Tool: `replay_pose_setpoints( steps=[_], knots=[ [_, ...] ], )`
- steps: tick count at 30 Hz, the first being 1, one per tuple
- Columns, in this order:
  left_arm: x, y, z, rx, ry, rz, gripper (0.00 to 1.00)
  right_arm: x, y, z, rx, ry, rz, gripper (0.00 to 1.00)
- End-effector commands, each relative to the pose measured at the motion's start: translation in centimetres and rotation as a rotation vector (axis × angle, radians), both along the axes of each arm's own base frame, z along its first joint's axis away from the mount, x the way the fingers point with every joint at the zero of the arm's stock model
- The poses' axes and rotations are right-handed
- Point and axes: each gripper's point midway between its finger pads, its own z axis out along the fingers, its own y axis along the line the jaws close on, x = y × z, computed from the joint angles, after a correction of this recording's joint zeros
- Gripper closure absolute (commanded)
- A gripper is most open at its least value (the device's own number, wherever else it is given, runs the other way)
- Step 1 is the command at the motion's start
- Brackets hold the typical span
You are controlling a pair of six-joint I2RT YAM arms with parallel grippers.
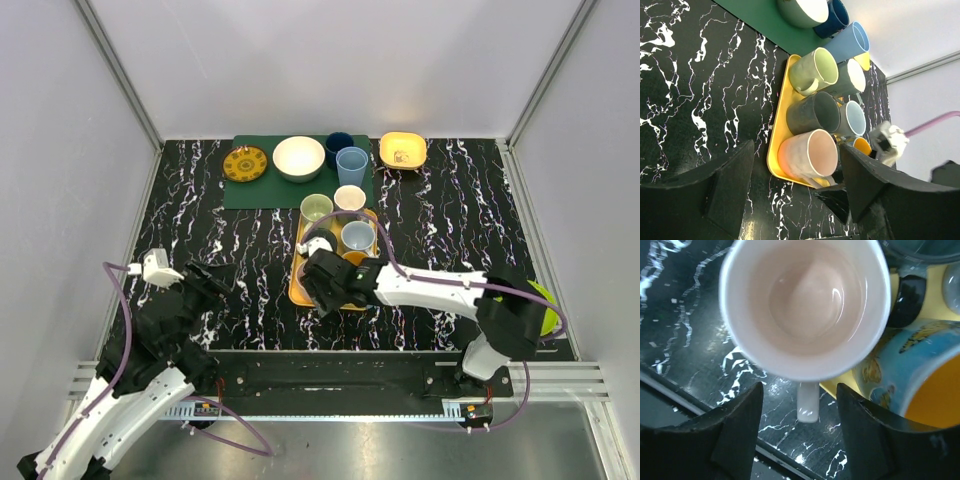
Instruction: Turn the mug right side up
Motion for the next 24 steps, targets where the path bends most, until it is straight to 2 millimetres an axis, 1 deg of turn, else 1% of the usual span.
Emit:
replay_pose_setpoints(
  steps=[1,2,3,4,5,6,7,8,9,10,11,13,14,15,17,18,19,20,21,22,23,24],
  knots=[
    [0.5,-0.3,0.3,0.021,-0.016,-0.005,0.27,-0.4,1.6,6.4,0.169,-0.078,0.008,0.21],
    [0.6,-0.2,0.4,0.028,-0.018,-0.002,0.27,-0.8,1.1,8.3,0.189,-0.092,0.009,0.18],
    [0.7,0.0,0.3,0.042,-0.011,0.009,0.27,-0.8,1.5,10.7,0.234,-0.119,0.011,0.15],
    [0.7,0.2,0.4,0.048,-0.012,0.017,0.26,-0.6,1.2,12.5,0.258,-0.150,-0.004,0.11],
    [0.8,0.4,0.4,0.055,-0.008,0.027,0.25,-0.8,0.2,15.2,0.298,-0.182,-0.019,0.10],
    [1.0,0.8,0.3,0.073,0.001,0.054,0.22,-0.4,-0.3,17.8,0.341,-0.224,-0.038,0.09],
    [1.1,1.0,0.2,0.068,0.014,0.075,0.19,0.5,-1.5,19.6,0.344,-0.291,-0.087,0.08],
    [1.3,1.2,-0.3,0.089,0.041,0.092,0.16,0.6,-3.2,22.0,0.376,-0.342,-0.121,0.07],
    [1.4,1.5,-0.1,0.097,0.048,0.113,0.12,1.0,-4.1,23.4,0.391,-0.386,-0.151,0.06],
    [1.6,1.4,-0.2,0.105,0.061,0.119,0.11,1.7,-5.5,24.4,0.375,-0.449,-0.187,0.06],
    [2.0,1.2,-0.8,0.137,0.096,0.125,0.10,2.0,-7.0,25.4,0.376,-0.489,-0.220,0.04],
    [2.3,1.3,-1.0,0.146,0.135,0.153,0.07,3.3,-9.7,25.3,0.302,-0.568,-0.307,0.03],
    [2.6,1.0,-1.7,0.173,0.175,0.158,0.06,3.5,-10.8,25.4,0.289,-0.585,-0.337,0.02],
    [2.7,1.0,-1.8,0.179,0.198,0.165,0.06,4.1,-12.1,24.4,0.250,-0.595,-0.378,0.01],
    [3.1,0.4,-2.6,0.198,0.253,0.167,0.04,4.8,-14.3,23.7,0.241,-0.603,-0.462,0.00],
    [3.1,0.0,-2.5,0.192,0.268,0.158,0.04,5.0,-14.9,22.2,0.235,-0.570,-0.475,0.00],
    [3.3,-0.3,-2.6,0.195,0.278,0.150,0.04,5.8,-16.4,21.5,0.249,-0.550,-0.557,0.00],
    [3.5,-0.7,-2.9,0.205,0.294,0.141,0.03,5.9,-17.1,21.6,0.291,-0.550,-0.584,0.00],
    [3.7,-1.4,-2.5,0.189,0.288,0.116,0.02,5.9,-17.6,20.1,0.280,-0.537,-0.597,0.00],
    [3.8,-1.7,-2.5,0.205,0.283,0.089,0.02,6.0,-18.1,19.9,0.296,-0.537,-0.618,0.00],
    [3.9,-2.2,-2.3,0.210,0.268,0.058,0.04,5.8,-18.4,20.3,0.331,-0.550,-0.628,0.00],
    [4.0,-2.7,-2.4,0.209,0.254,0.033,0.04,5.7,-18.6,19.6,0.325,-0.548,-0.629,0.00]
  ],
)
